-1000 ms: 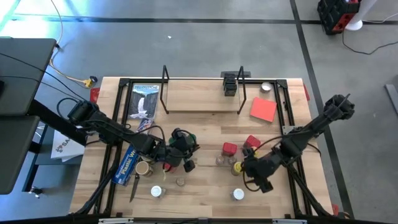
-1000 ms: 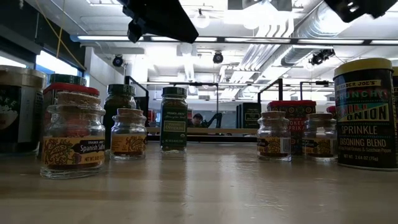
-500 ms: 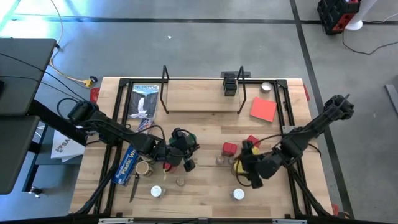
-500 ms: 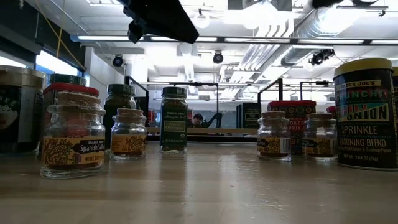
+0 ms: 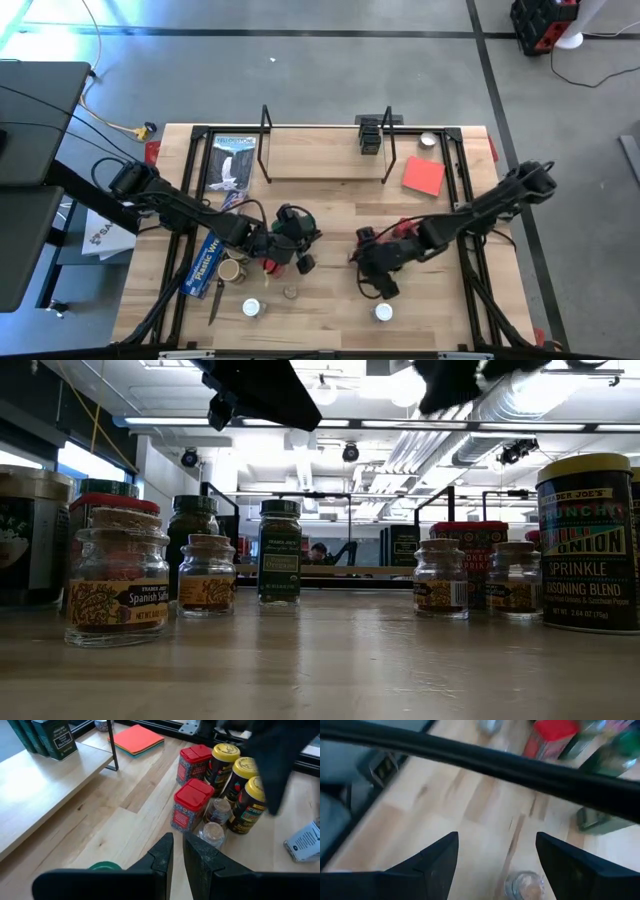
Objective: Shelf spices
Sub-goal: Put the transparent seasoning bottle on the shelf
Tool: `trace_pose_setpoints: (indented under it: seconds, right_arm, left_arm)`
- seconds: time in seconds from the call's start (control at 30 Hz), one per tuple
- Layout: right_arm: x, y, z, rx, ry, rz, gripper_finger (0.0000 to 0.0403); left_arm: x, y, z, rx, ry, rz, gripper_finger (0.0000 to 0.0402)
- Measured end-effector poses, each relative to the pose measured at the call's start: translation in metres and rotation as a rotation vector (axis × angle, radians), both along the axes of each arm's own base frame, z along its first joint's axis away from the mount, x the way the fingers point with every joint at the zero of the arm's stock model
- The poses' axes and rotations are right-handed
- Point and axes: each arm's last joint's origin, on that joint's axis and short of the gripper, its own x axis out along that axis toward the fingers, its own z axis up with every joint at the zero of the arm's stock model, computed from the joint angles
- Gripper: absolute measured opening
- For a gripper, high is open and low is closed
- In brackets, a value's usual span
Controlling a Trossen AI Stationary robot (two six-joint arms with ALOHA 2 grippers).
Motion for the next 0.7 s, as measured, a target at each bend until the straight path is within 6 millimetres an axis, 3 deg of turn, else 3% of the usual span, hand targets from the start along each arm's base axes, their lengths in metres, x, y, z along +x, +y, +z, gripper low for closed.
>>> trace_pose_setpoints:
  seconds: [0.33, 0.53, 0.7]
  right_arm:
    - [0.024, -0.026, -0.045, -0.077, 0.169, -0.072, 0.0262]
    - [0.026, -0.038, -0.058, -0.095, 0.255, -0.105, 0.0253]
    - [0.029, -0.040, -0.064, -0.062, 0.287, -0.091, 0.0220]
  left_arm:
    - [0.000, 0.001, 0.000, 0.001, 0.001, 0.003, 0.0037]
    - [0.000, 0.001, 0.000, 0.001, 0.002, 0.002, 0.0037]
    - [0.000, 0.001, 0.000, 0.000, 0.002, 0.002, 0.0037]
